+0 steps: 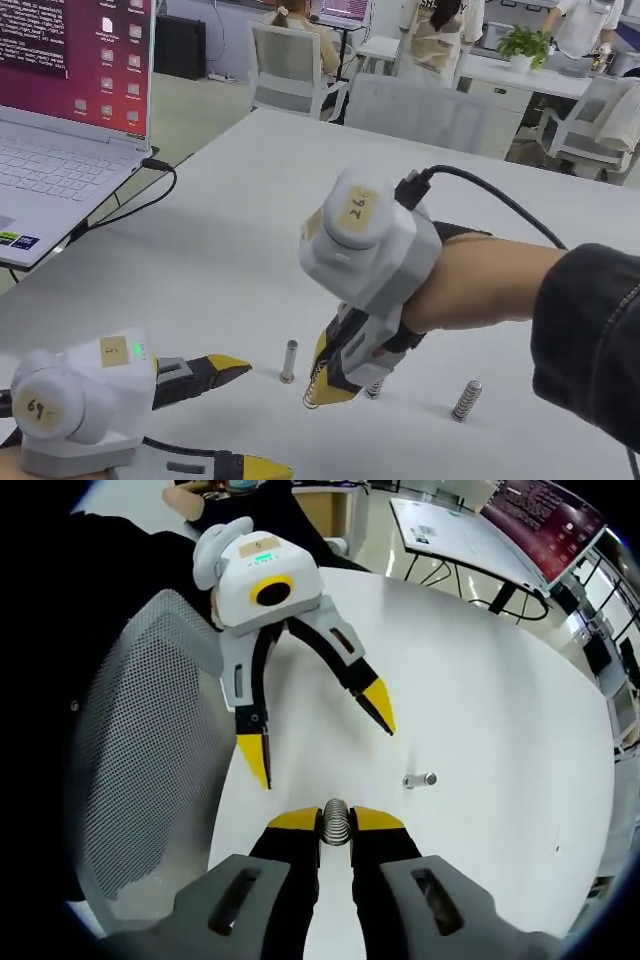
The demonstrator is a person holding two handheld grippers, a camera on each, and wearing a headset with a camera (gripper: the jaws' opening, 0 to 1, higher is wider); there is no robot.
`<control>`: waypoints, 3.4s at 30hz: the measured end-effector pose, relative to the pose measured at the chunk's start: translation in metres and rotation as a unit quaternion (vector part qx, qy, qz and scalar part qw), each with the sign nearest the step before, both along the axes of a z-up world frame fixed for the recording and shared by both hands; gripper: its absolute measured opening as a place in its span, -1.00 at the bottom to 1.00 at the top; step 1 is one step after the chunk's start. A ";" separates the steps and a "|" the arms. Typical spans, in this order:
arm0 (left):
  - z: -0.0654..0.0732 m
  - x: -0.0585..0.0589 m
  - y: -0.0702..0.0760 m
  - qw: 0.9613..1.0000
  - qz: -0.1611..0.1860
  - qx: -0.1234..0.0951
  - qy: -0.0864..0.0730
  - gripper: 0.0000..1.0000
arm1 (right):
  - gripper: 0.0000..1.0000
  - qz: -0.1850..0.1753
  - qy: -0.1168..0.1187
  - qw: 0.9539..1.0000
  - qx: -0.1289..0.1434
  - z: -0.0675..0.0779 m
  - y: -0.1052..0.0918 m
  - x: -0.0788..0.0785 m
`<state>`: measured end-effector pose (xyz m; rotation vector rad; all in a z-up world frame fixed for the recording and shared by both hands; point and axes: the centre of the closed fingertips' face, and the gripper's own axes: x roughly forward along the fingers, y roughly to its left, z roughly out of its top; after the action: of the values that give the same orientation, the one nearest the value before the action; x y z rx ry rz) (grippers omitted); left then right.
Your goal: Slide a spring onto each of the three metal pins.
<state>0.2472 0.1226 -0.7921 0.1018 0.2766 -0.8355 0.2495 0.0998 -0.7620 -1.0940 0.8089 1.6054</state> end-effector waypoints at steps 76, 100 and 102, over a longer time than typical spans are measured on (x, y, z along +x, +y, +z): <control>-0.011 0.001 0.006 1.000 0.004 -0.001 0.005 0.92 | -0.82 -0.031 -0.016 0.999 -0.039 -0.053 0.044 0.067; -0.014 0.001 0.007 1.000 0.007 -0.003 0.011 0.90 | -0.81 -0.031 -0.010 0.998 -0.054 -0.085 0.043 0.066; -0.014 0.001 0.007 1.000 0.007 -0.003 0.012 0.90 | -0.81 -0.030 -0.012 0.998 -0.055 -0.086 0.042 0.067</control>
<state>0.2480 0.1295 -0.8065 0.0843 0.2970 -0.8235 0.3162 0.1417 -0.8479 -1.1538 0.9155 1.5095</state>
